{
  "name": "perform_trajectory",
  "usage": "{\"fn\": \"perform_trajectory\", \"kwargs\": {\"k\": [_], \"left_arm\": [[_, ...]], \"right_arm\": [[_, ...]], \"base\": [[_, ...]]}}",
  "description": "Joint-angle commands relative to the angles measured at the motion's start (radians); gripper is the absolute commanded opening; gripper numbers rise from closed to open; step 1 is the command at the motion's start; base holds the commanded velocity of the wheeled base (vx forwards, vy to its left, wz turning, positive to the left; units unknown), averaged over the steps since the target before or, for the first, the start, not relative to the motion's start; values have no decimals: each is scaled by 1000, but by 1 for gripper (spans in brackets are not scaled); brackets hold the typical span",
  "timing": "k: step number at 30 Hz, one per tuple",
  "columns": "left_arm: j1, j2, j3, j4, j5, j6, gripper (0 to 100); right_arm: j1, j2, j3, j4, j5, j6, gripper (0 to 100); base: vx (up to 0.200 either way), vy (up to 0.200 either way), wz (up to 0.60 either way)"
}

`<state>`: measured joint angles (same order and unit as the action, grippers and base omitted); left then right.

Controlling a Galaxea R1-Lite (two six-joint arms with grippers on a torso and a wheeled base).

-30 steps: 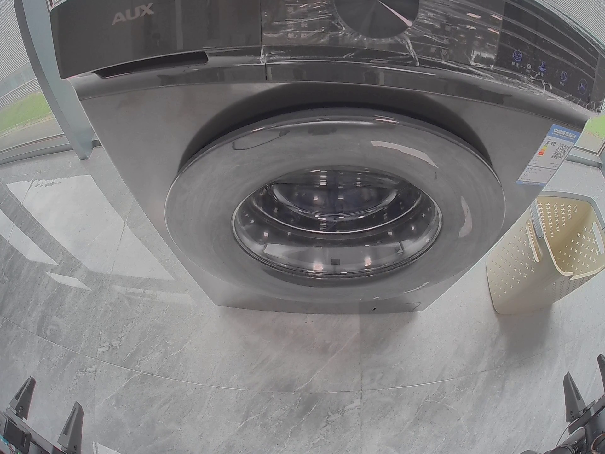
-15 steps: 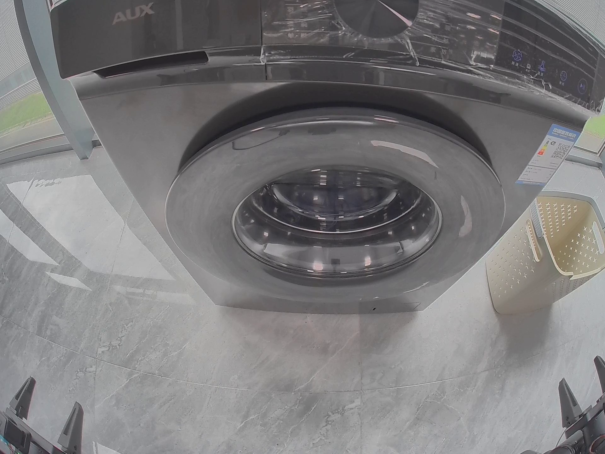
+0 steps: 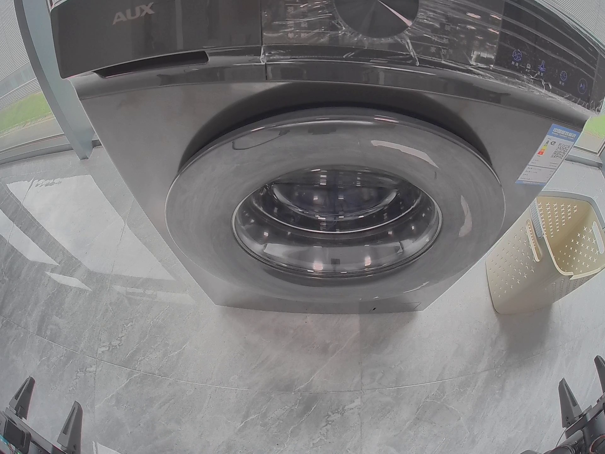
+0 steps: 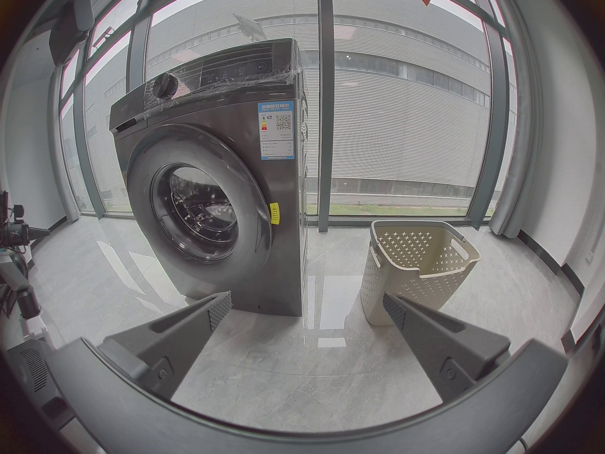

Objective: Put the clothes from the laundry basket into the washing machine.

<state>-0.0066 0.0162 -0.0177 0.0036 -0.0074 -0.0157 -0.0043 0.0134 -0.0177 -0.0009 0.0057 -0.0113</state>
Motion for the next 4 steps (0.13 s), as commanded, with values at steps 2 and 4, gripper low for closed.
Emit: {"fn": "perform_trajectory", "kwargs": {"k": [2,4], "left_arm": [[2,-16,18,-1,-3,2,100],[2,-16,18,-1,-2,2,100]], "right_arm": [[0,-13,18,-1,0,1,100],[0,-13,18,-1,0,1,100]], "base": [[0,0,0],[0,0,0]]}}
